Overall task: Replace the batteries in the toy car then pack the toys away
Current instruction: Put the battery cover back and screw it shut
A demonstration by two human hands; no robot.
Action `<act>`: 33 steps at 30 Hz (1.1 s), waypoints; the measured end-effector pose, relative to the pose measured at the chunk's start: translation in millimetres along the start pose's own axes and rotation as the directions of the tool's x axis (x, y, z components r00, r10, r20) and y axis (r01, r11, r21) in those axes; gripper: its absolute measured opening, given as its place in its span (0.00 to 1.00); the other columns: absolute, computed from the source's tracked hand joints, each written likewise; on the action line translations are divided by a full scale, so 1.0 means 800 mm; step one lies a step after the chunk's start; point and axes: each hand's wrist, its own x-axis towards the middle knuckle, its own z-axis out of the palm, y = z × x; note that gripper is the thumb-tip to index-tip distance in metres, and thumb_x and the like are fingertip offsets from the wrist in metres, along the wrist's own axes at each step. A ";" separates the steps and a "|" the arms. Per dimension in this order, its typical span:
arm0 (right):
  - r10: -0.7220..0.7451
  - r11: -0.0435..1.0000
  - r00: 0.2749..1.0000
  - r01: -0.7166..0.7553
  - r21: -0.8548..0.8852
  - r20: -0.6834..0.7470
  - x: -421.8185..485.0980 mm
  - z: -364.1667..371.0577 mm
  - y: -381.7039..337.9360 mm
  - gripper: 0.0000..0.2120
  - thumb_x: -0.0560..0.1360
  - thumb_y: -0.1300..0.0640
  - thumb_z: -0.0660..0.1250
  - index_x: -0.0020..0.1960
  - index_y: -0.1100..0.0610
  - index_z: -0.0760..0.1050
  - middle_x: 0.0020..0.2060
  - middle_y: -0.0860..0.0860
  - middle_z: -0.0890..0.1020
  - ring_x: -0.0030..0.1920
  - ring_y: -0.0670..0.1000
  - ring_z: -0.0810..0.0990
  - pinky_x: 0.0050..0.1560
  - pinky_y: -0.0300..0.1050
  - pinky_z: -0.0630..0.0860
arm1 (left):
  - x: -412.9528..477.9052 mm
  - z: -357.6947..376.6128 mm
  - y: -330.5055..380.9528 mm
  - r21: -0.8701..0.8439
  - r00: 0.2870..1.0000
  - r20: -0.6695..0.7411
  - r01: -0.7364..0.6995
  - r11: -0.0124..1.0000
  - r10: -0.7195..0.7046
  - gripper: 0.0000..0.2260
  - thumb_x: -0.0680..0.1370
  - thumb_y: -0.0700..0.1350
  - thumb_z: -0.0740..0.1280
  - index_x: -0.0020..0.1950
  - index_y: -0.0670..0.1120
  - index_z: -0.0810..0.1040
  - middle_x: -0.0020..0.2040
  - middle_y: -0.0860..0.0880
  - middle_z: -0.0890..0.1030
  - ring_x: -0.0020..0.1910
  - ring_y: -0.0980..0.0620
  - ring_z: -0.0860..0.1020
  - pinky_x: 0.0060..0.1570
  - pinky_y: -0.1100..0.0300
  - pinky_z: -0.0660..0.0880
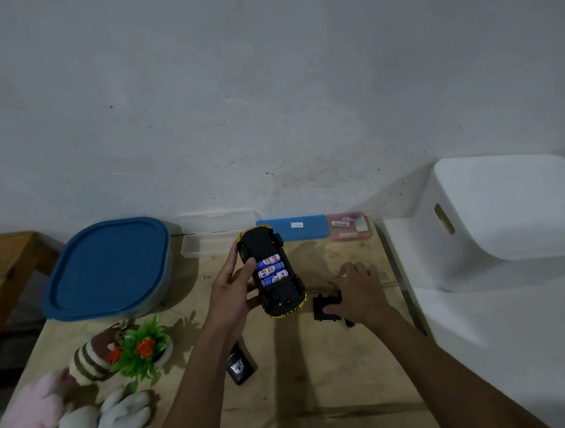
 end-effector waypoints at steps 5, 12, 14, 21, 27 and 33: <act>-0.028 0.995 0.999 0.030 -0.094 0.027 0.003 0.017 0.011 0.29 0.66 0.32 0.68 0.60 0.48 0.79 0.63 0.51 0.70 0.64 0.54 0.66 0.62 0.52 0.64 | 0.002 -0.004 -0.002 -0.002 1.000 -0.007 0.008 1.000 -0.008 0.24 0.81 0.42 0.64 0.75 0.60 0.67 0.49 0.51 0.86 0.48 0.45 0.82 0.40 0.50 0.81; -0.060 0.997 0.998 0.060 0.051 0.002 0.005 0.023 0.010 0.19 0.68 0.37 0.71 0.55 0.45 0.79 0.63 0.45 0.71 0.64 0.51 0.65 0.62 0.51 0.60 | 0.005 -0.005 -0.006 -0.033 0.999 -0.037 0.031 0.999 -0.032 0.24 0.81 0.42 0.65 0.73 0.61 0.68 0.57 0.46 0.83 0.49 0.44 0.81 0.41 0.50 0.81; -0.056 0.998 0.998 0.056 0.038 -0.011 0.006 0.025 0.009 0.24 0.68 0.35 0.70 0.58 0.47 0.77 0.63 0.46 0.70 0.64 0.52 0.66 0.61 0.51 0.61 | 0.006 -0.006 -0.007 -0.040 0.998 -0.048 0.038 0.998 -0.040 0.24 0.81 0.42 0.65 0.74 0.61 0.68 0.57 0.46 0.83 0.50 0.44 0.81 0.41 0.49 0.81; -0.089 0.995 0.996 0.088 -0.053 -0.008 0.009 0.025 0.006 0.26 0.69 0.34 0.67 0.60 0.49 0.79 0.64 0.47 0.70 0.64 0.53 0.64 0.62 0.52 0.61 | 0.007 -0.009 -0.010 -0.050 0.997 -0.064 0.031 0.998 -0.034 0.23 0.81 0.41 0.65 0.72 0.62 0.69 0.52 0.50 0.85 0.47 0.45 0.81 0.39 0.50 0.80; -0.058 0.997 0.998 0.058 0.052 0.001 0.011 0.026 0.004 0.22 0.69 0.38 0.71 0.56 0.50 0.78 0.57 0.46 0.74 0.60 0.51 0.68 0.59 0.51 0.61 | 0.007 -0.004 -0.010 -0.049 0.997 -0.065 0.043 0.998 -0.046 0.23 0.81 0.42 0.65 0.73 0.62 0.68 0.57 0.47 0.83 0.49 0.44 0.81 0.42 0.49 0.81; 0.016 0.796 0.998 -0.050 0.603 0.061 0.013 0.004 0.008 0.09 0.73 0.49 0.72 0.49 0.52 0.82 0.41 0.44 0.82 0.47 0.47 0.81 0.48 0.40 0.70 | 0.007 -0.001 0.000 -0.055 0.998 -0.043 0.033 0.998 -0.036 0.23 0.82 0.42 0.64 0.73 0.62 0.67 0.57 0.47 0.82 0.49 0.43 0.80 0.46 0.46 0.80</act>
